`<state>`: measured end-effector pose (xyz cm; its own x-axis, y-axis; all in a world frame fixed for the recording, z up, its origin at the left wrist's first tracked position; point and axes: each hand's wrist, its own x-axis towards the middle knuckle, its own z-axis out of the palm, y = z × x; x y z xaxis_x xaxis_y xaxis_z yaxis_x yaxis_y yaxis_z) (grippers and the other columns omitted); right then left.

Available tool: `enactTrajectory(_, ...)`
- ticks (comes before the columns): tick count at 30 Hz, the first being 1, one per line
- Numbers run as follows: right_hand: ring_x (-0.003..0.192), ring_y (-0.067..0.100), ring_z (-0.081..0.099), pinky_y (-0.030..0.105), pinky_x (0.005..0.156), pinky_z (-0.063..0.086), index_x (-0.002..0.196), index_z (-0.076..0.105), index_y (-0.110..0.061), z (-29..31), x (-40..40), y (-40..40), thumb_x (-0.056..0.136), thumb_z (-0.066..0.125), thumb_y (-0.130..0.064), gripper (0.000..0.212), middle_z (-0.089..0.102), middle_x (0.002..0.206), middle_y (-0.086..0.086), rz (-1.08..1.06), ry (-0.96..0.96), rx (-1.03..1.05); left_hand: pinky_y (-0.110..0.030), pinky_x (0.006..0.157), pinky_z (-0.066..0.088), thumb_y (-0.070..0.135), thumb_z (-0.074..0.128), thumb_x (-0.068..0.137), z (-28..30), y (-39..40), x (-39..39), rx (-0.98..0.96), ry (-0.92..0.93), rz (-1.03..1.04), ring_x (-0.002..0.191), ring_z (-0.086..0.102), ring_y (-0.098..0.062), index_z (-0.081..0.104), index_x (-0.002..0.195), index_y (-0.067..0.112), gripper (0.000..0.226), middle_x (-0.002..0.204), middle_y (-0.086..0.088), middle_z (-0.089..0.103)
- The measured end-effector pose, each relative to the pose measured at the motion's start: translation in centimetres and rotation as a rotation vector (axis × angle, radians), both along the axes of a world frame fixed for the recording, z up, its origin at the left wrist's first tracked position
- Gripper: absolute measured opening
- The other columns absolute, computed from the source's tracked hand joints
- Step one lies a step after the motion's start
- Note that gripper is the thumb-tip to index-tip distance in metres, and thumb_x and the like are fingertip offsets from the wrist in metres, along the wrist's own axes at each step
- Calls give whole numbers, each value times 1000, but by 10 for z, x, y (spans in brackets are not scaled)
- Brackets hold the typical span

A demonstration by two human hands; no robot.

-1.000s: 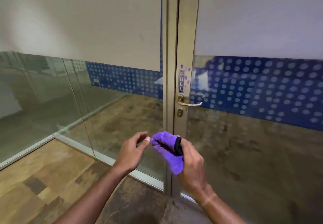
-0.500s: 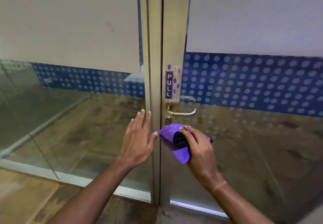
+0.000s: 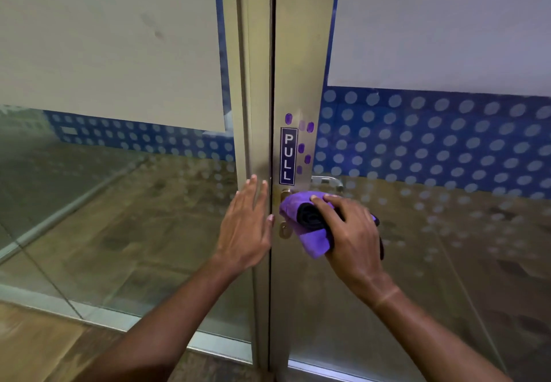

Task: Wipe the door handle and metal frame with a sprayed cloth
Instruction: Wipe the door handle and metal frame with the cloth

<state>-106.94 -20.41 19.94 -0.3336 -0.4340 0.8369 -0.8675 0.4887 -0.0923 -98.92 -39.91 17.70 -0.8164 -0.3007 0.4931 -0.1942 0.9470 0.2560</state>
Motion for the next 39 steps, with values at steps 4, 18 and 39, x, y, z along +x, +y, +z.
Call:
enactTrajectory(4,88,35,65,39,71,50,123,68,-10,4,-13,-22,75,80,-3,51,68,102,17,-19,-15,52,-42,126,14,25,43,96,-4,-14,-19,-18,60,11,155,0,-24,9,158,11,72,167,-12,0)
enactTrajectory(18,84,34,60,41,67,49,131,61,-17,-22,-23,-74,72,82,-14,63,61,98,16,-152,-133,253,-40,126,-1,28,34,96,-15,-54,-53,-111,201,-44,153,-11,-22,3,153,0,71,163,-20,-1)
enactTrajectory(39,118,38,53,45,94,37,126,56,-22,-19,-6,-92,84,48,-63,59,56,133,23,-220,-371,414,-38,125,-9,39,22,105,-42,-93,-91,-221,487,-88,152,-20,-24,-13,155,10,68,163,-5,-27)
